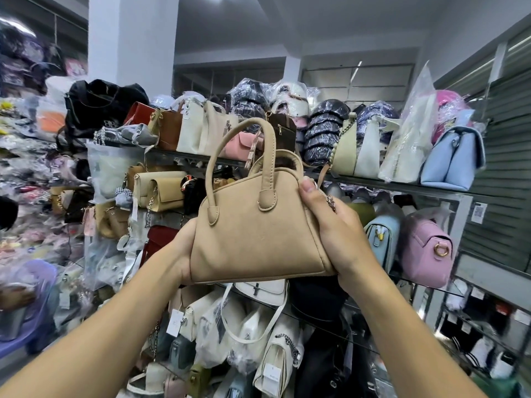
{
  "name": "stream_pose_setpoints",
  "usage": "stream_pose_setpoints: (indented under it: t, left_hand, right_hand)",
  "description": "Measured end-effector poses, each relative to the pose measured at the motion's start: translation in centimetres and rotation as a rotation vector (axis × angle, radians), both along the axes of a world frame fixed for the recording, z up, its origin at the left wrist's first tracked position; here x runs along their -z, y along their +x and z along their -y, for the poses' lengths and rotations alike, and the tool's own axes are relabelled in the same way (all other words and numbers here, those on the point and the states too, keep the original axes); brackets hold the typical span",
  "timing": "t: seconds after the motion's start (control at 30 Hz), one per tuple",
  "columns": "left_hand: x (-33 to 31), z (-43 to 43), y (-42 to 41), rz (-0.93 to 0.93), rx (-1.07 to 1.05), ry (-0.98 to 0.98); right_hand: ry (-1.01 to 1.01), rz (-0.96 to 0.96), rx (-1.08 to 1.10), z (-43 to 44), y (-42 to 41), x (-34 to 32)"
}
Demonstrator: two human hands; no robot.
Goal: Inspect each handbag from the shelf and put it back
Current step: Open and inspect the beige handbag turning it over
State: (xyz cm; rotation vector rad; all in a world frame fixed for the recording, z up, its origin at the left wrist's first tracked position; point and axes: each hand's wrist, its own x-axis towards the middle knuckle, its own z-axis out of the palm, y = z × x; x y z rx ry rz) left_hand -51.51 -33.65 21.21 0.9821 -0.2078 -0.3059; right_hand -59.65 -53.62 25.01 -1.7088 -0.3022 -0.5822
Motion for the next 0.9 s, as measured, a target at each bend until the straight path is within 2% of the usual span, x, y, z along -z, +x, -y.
stream_pose_setpoints:
  t: [0.2,0.4,0.57,0.73,0.9]
  left_hand:
    - [-0.4,-0.2,0.3,0.009,-0.058,0.004]
    - [-0.8,-0.2,0.2,0.089,-0.188,0.096]
    - [-1.4,-0.1,-0.5,0.144,-0.198,0.186]
    - [-2.2,0.7,-1.0,0.257,-0.243,0.258]
    - [-2.8,1.4,-1.9,0.287,-0.286,0.364]
  right_hand:
    - [0.197,-0.078,-0.108,1.3,0.2,-0.7]
    - [0.382,-0.127,-0.177,3.0,1.5,-0.6]
    - [0.511,-0.157,-0.287,3.7,2.4,-0.4]
    - [0.644,-0.275,-0.332,4.7,2.5,-0.1]
    - [0.737,-0.382,-0.252,4.9,2.9,1.7]
